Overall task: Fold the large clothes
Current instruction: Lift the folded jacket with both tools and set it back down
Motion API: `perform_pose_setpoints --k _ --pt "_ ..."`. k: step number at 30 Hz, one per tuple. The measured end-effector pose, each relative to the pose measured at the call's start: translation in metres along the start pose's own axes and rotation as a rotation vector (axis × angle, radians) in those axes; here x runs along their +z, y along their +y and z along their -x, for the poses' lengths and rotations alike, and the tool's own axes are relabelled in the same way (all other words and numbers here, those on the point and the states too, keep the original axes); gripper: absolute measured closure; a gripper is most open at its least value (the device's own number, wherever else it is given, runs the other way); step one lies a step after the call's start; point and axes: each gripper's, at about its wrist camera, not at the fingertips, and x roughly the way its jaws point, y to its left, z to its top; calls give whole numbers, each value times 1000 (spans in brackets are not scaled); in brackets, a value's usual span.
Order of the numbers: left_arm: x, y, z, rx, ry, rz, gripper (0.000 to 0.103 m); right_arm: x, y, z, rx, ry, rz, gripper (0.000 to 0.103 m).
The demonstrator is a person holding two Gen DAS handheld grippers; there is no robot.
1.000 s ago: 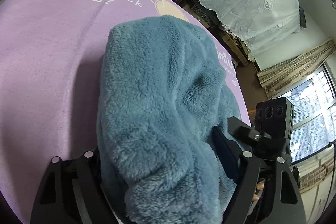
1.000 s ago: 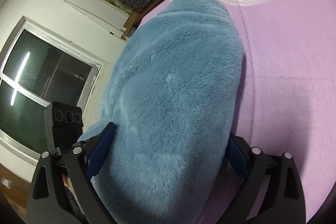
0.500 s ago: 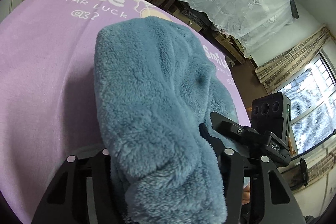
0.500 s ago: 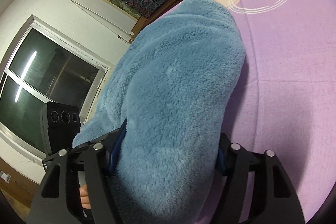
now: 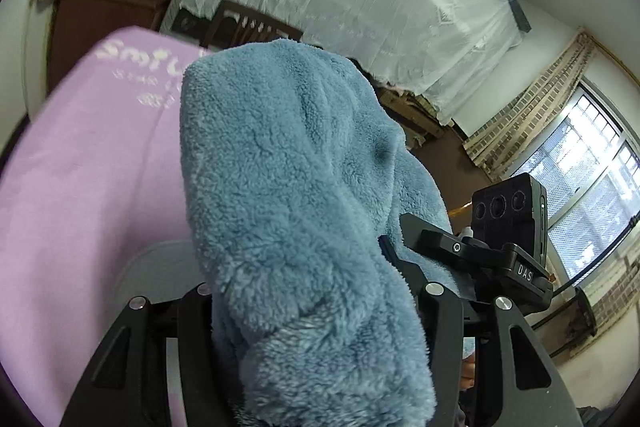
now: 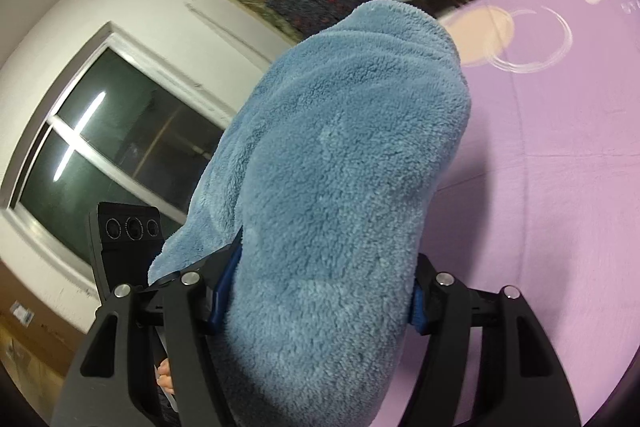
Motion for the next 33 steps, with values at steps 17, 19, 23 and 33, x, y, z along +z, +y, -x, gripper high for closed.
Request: perform_pose_setpoints --k 17,19,23,33 --pt "-138 -2 179 195 -159 54 46 -132 138 -30 186 161 151 39" --pt "-153 15 181 198 -150 92 46 -148 139 -44 178 196 142 39" --pt "-171 51 175 199 -129 163 46 -172 133 -72 143 264 131 39" --pt "-195 118 145 172 -67 283 39 -198 96 -129 37 377 97 35"
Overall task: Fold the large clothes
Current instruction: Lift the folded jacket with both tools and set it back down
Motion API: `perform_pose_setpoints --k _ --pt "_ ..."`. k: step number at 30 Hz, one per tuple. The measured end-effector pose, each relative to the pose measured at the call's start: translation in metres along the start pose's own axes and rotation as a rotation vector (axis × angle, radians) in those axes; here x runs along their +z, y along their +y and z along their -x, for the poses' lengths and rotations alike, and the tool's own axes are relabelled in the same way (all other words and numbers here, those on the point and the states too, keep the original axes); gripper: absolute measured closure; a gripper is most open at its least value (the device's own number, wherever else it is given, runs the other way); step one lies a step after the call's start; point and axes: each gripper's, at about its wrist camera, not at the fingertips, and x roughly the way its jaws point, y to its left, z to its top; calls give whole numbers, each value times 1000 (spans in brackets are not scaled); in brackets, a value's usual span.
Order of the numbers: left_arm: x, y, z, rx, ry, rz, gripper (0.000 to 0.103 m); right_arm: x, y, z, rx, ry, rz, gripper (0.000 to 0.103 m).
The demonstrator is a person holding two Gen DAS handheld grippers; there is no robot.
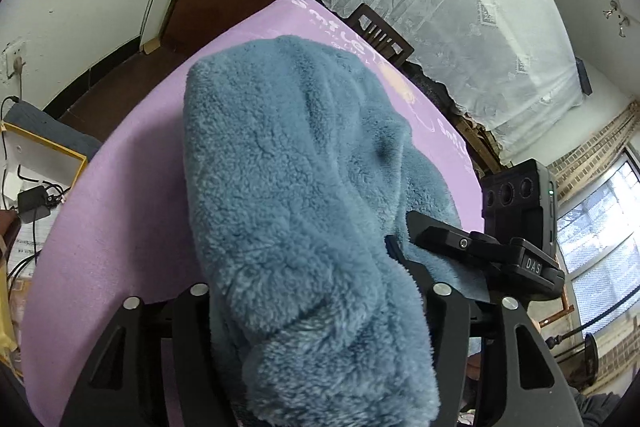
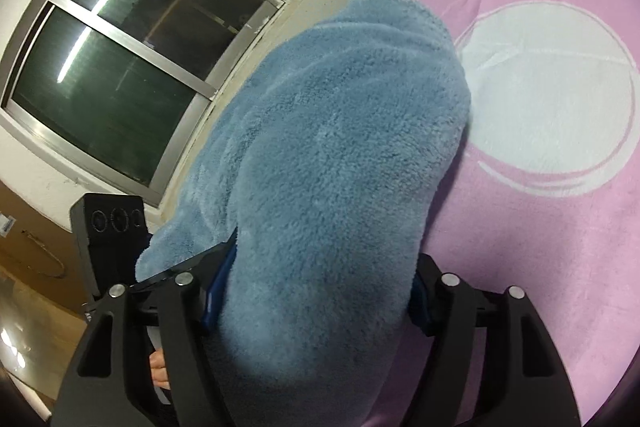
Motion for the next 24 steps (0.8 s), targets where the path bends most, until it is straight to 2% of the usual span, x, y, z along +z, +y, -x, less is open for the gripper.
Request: perform_pose_setpoints --k 4,7,9,13,16,18,20,22,24 --pt "3 6 -6 -6 10 30 32 6 -8 -2 7 8 -10 30" --pt "4 5 2 11 4 29 32 9 -1 4 -43 4 17 21" --pt "2 0 14 38 -19 16 32 10 5 7 -72 -10 33 19" --pt "-3 -9 53 139 -107 -20 33 8 28 33 -157 -89 103 19" --pt "-5 -19 73 267 -179 -60 33 2 48 59 -210 -187 181 20" --pt "-7 -27 74 311 -190 -86 33 -1 59 68 -232 -229 221 34" --pt "-10 -34 64 356 -178 -113 33 -5 71 68 -237 -235 256 57" --pt "-14 -39 53 414 -162 -143 33 -11 76 63 -241 -220 279 66" --pt "-17 -41 43 452 -151 -161 32 -16 80 54 -258 -208 300 68"
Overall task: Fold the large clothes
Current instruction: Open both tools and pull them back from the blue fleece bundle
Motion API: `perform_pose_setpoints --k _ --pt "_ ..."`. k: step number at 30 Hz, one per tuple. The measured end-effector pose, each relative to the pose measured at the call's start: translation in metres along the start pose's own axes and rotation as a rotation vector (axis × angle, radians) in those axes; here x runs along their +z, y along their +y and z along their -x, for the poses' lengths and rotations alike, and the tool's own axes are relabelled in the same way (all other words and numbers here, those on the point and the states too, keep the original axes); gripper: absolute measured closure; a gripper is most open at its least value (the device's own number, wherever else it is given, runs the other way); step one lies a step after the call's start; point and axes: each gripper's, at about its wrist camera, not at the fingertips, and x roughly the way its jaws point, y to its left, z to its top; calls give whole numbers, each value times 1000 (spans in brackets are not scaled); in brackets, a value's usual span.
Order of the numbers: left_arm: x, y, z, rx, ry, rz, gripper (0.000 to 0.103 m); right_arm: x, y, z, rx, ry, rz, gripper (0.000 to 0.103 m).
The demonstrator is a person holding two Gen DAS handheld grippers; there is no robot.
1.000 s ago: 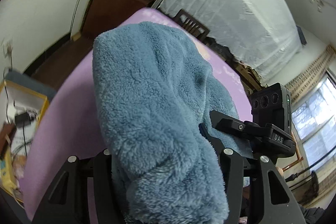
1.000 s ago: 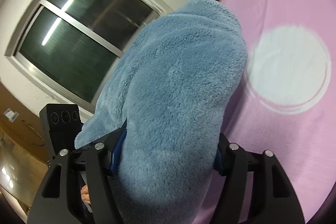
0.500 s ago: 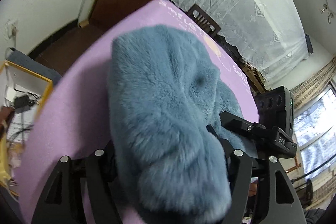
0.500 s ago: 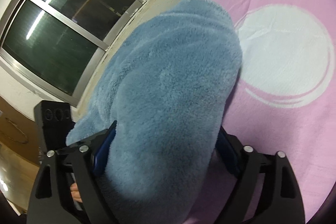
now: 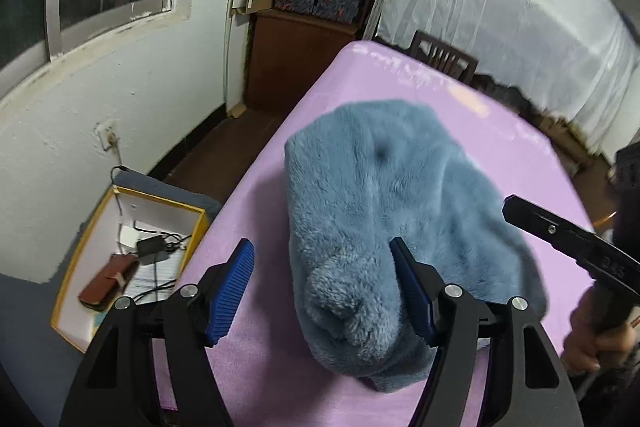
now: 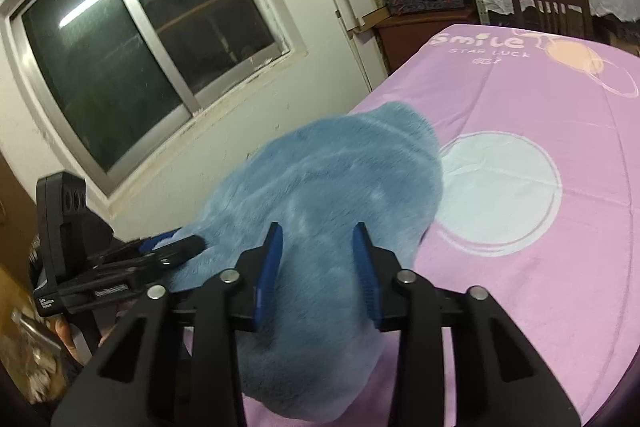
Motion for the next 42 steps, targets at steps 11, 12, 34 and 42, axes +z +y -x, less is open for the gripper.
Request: perform_pose_setpoints --k 11,12,34,42 --pt "-16 -10 -17 74 -6 -35 24 -30 -2 -31 -53 14 59 67" --pt "-16 -11 -14 79 -9 -38 24 -29 -2 -29 -50 16 51 67" --pt "-37 -61 84 209 -170 -111 12 -45 27 80 1 -123 15 52" --pt "-33 -34 48 236 -71 -10 12 -59 24 61 -2 -78 22 50"
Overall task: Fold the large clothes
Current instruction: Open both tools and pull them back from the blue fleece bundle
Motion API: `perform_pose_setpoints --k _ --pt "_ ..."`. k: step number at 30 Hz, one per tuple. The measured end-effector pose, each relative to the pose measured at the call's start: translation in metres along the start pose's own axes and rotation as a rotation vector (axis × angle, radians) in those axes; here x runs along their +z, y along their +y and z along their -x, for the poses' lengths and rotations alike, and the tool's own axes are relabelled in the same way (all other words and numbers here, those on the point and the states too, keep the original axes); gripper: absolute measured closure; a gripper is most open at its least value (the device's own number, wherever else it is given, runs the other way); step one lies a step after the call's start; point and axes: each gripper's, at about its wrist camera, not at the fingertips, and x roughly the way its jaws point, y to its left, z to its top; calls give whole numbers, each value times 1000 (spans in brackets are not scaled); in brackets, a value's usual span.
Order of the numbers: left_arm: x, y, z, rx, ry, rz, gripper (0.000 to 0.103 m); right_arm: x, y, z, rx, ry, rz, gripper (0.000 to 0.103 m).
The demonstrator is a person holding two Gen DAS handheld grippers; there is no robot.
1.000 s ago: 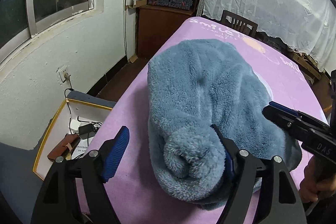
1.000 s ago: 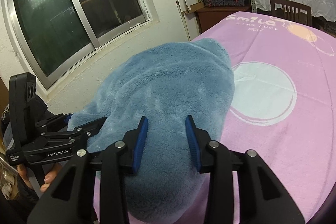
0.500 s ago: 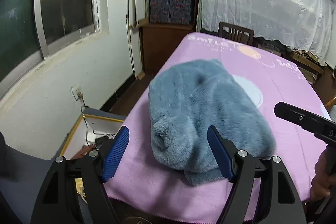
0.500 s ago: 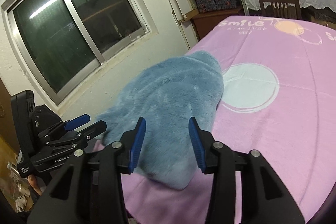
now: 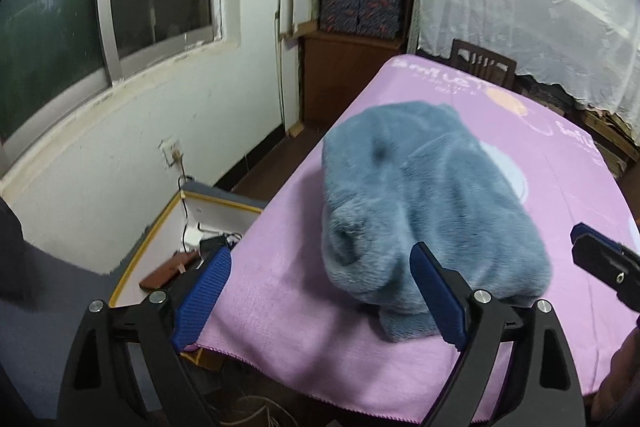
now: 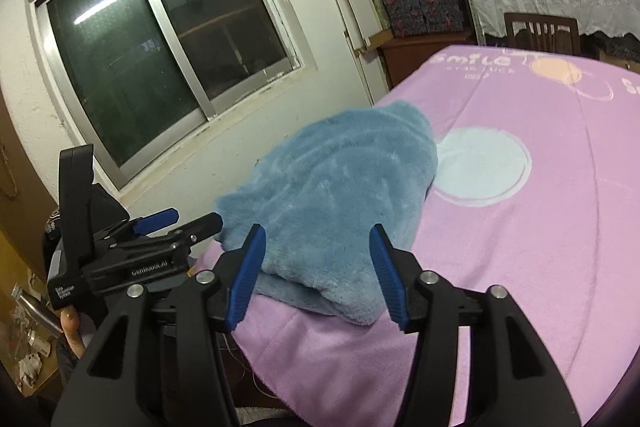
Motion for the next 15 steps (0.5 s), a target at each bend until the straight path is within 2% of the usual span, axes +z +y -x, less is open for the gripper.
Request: perform_pose_setpoints --k 5,7,11,15 --pt "-2 4 -22 -16 43 4 12 -7 -15 -33 -20 74 -25 50" --pt "-4 5 -32 -13 63 5 8 -13 -19 -47 -23 110 -33 46" --pt "-9 9 -39 -6 67 6 3 -20 -9 -55 -54 119 33 38" --pt "-11 18 -38 -23 78 27 3 -22 -1 -56 -78 121 78 37"
